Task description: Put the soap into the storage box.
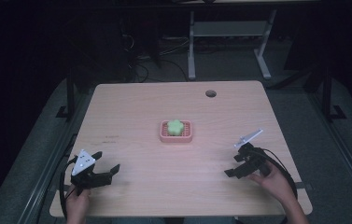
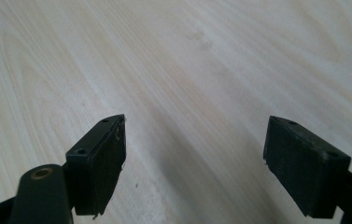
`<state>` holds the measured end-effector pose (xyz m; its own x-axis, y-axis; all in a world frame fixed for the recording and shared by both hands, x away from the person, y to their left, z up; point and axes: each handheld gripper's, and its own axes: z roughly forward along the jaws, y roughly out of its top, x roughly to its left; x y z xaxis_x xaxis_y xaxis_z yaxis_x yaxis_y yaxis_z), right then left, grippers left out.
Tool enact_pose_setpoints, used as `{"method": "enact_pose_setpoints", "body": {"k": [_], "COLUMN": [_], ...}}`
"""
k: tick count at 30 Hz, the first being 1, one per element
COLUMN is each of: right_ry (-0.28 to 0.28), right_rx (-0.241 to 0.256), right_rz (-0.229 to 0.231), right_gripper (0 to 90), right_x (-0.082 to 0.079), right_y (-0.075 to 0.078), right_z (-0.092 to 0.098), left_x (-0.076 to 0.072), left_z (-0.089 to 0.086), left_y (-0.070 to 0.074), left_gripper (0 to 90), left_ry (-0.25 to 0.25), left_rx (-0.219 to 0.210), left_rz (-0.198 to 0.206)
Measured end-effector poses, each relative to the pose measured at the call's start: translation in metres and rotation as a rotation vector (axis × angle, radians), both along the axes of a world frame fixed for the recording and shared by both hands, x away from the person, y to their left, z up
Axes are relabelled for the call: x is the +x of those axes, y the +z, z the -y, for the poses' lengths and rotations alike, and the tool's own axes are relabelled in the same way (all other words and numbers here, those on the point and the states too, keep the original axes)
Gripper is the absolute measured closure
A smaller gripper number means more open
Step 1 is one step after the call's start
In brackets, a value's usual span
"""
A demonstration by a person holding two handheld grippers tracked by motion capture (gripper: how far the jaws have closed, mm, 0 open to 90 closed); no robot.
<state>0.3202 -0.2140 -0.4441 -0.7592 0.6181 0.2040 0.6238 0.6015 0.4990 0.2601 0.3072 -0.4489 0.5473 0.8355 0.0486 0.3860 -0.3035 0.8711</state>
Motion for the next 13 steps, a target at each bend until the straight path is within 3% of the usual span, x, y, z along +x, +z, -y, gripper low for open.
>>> {"method": "enact_pose_setpoints", "body": {"k": [6, 13], "right_ry": [-0.026, -0.052], "right_rx": [0.027, 0.033], "right_rz": [0.04, 0.056], "right_gripper": [20.9, 20.8], "right_x": [-0.017, -0.033], "right_y": [-0.006, -0.011], "right_z": [0.008, 0.013], "left_x": [0.0, 0.001], "left_z": [0.001, 0.002], "left_y": [-0.001, 0.0], "left_gripper": [14.2, 14.2], "left_ry": [-0.001, -0.007], "left_rx": [-0.001, 0.003], "left_rz": [-0.004, -0.001]}}
